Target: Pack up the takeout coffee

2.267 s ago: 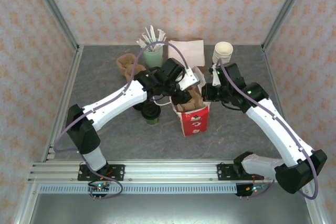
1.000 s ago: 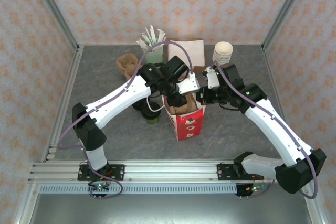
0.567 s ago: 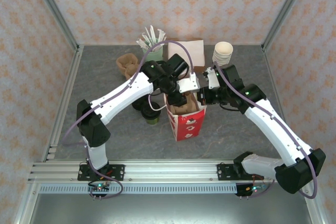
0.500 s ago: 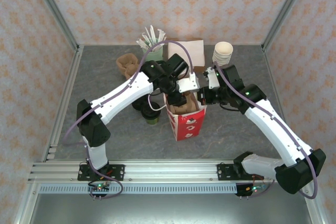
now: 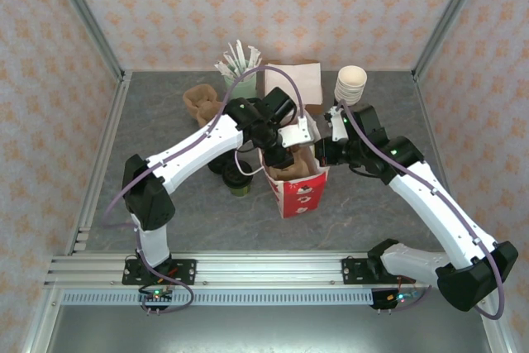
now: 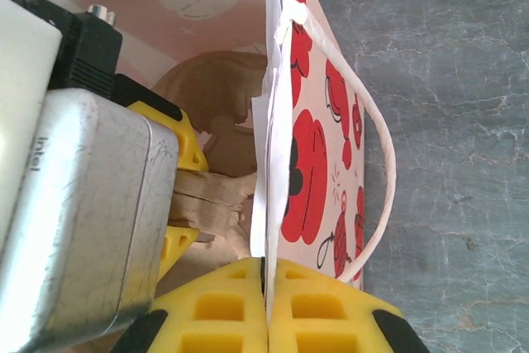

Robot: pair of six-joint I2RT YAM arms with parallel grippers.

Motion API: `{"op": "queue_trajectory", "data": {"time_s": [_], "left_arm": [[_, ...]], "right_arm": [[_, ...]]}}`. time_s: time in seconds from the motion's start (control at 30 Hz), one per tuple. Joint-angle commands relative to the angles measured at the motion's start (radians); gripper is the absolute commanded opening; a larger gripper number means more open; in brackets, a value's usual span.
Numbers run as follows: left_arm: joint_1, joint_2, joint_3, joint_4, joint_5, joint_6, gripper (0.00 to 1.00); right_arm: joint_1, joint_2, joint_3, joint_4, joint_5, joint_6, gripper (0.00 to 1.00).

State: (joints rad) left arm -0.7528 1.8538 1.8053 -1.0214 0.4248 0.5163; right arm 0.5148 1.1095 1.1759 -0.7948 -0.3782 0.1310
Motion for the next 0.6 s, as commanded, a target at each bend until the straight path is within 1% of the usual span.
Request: {"op": "queue_trajectory", "data": {"time_s": [0.0,0.13,0.3,0.57], "left_arm": [[-0.024,0.048,0.007,-0.032,-0.054,-0.008,0.33],[-0.040,0.064,0.000,-0.033,-0.079,-0.003,0.33],[-0.041,0.078,-0.035,-0.004,-0.069,-0.006,0.33],[-0.039,0.064,-0.058,-0.024,-0.093,0.018,0.33]], "right_arm": [[0.023,-0.022,0.010,0.079,0.002,0.004,0.00],[0.031,-0.022,0.020,0.088,0.012,0.009,0.00],[0.034,-0.026,0.021,0.091,0.030,0.016,0.00],[0.035,-0.049,0.014,0.065,0.112,0.018,0.00]]}}
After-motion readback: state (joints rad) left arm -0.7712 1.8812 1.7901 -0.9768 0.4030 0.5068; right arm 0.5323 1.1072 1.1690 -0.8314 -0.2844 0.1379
